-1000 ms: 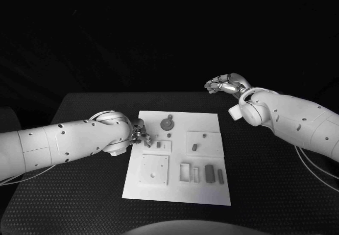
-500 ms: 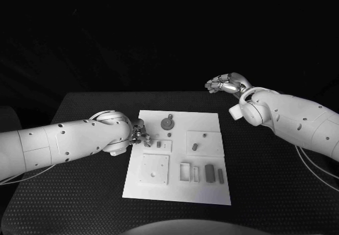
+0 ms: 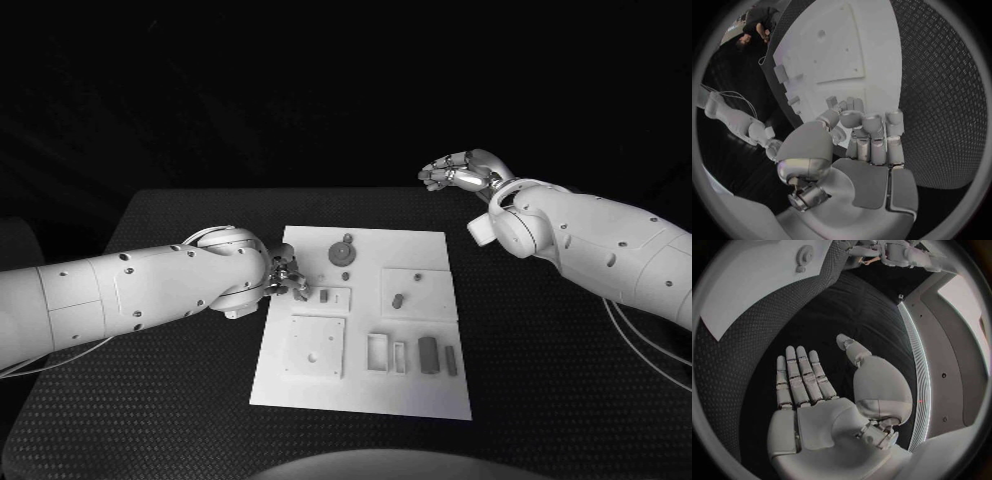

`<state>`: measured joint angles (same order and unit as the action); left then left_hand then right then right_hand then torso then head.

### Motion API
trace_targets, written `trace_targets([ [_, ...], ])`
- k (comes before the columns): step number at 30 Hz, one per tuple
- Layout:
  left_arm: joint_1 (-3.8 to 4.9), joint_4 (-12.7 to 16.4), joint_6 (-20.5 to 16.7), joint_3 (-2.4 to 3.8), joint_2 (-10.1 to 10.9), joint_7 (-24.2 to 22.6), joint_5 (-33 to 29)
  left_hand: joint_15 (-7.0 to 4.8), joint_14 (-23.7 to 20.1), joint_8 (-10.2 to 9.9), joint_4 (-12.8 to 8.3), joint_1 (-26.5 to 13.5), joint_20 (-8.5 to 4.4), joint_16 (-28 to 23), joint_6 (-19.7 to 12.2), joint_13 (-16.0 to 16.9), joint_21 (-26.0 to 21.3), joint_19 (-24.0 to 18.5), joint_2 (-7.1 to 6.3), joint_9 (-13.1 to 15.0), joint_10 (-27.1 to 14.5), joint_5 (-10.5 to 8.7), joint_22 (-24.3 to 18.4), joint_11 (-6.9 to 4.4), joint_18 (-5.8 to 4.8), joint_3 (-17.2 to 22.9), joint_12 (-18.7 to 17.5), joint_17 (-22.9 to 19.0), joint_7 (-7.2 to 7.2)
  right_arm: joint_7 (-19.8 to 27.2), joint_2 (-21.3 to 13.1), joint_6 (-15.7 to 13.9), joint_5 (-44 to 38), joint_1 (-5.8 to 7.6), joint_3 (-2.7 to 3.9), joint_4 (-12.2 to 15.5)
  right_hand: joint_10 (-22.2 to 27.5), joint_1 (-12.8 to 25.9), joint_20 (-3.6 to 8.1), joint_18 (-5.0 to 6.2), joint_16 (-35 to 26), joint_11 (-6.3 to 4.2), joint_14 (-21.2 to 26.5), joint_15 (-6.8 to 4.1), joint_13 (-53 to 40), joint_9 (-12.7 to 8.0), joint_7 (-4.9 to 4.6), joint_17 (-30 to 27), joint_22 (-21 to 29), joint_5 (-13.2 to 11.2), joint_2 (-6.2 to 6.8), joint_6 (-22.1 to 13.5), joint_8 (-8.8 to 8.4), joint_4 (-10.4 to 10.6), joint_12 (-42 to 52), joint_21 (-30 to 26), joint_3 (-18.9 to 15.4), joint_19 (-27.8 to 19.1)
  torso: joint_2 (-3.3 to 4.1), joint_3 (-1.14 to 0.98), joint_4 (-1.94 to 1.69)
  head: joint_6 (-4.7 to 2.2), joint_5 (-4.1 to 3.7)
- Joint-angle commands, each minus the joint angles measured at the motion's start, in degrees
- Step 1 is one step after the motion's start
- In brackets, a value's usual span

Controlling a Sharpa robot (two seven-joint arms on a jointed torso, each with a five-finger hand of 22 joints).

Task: Assemble the parts on the task board

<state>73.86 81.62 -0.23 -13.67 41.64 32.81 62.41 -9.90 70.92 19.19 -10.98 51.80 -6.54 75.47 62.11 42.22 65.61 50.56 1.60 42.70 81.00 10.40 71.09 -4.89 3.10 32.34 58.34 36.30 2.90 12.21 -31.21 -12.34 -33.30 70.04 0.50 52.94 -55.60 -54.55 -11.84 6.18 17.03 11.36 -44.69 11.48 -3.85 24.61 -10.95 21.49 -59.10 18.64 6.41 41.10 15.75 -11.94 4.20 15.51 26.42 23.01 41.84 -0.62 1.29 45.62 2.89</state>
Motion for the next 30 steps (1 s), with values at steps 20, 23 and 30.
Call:
trace_targets([
  [20, -0.92, -0.20, 2.63, -0.08, -1.40, 0.18, 0.78, -0.48, 0.04, 1.27, 0.77, -1.21, -8.62, 0.56, 5.66, -0.34, 0.63, -0.61, 0.31, 0.80, -0.41, -0.42, -0.48, -1.30, 0.39, -0.12, 0.69, -0.55, -2.76, 0.46, -0.05, 0.76, -0.07, 0.00, 0.02, 0.26, -0.36, 0.61, 0.02, -0.56, -0.18, -0.12, 0.37, 0.02, -0.06, -0.12, -1.64, -0.10, -0.18, 0.29, 0.10, -0.47, 0.31, 0.18, -0.32, -0.25, -0.15, -0.16, 0.00, -0.03, 0.02, 0.25, -0.30],
  [23, -0.94, -0.12, 2.83, -0.08, -1.43, 0.19, 1.25, -0.49, 0.03, 1.27, 0.74, -1.22, -8.63, 0.56, 5.69, -0.35, 0.64, -0.62, 0.27, 0.82, -0.43, -0.47, -0.50, -1.32, 0.40, -0.13, 0.71, -0.57, -2.78, 0.46, -0.08, 0.76, -0.07, 0.00, 0.02, 0.27, -0.36, 0.62, 0.02, -0.56, -0.19, -0.12, 0.37, 0.02, -0.06, -0.12, -1.64, -0.10, -0.20, 0.30, 0.10, -0.47, 0.31, 0.19, -0.33, -0.27, -0.16, -0.16, 0.00, -0.04, 0.02, 0.28, -0.31],
  [30, -1.05, -0.03, 2.84, -0.08, -1.75, 0.16, 2.90, -0.49, 0.01, 1.26, 0.71, -1.20, -8.65, 0.58, 5.70, -0.37, 0.68, -0.65, 0.25, 0.85, -0.46, -0.63, -0.55, -1.35, 0.41, -0.10, 0.74, -0.63, -2.81, 0.47, -0.04, 0.74, -0.06, 0.00, 0.02, 0.27, -0.35, 0.64, 0.02, -0.56, -0.19, -0.13, 0.38, 0.02, -0.06, -0.14, -1.64, -0.11, -0.23, 0.31, 0.09, -0.47, 0.32, 0.19, -0.33, -0.29, -0.17, -0.16, 0.00, -0.06, 0.03, 0.25, -0.38],
])
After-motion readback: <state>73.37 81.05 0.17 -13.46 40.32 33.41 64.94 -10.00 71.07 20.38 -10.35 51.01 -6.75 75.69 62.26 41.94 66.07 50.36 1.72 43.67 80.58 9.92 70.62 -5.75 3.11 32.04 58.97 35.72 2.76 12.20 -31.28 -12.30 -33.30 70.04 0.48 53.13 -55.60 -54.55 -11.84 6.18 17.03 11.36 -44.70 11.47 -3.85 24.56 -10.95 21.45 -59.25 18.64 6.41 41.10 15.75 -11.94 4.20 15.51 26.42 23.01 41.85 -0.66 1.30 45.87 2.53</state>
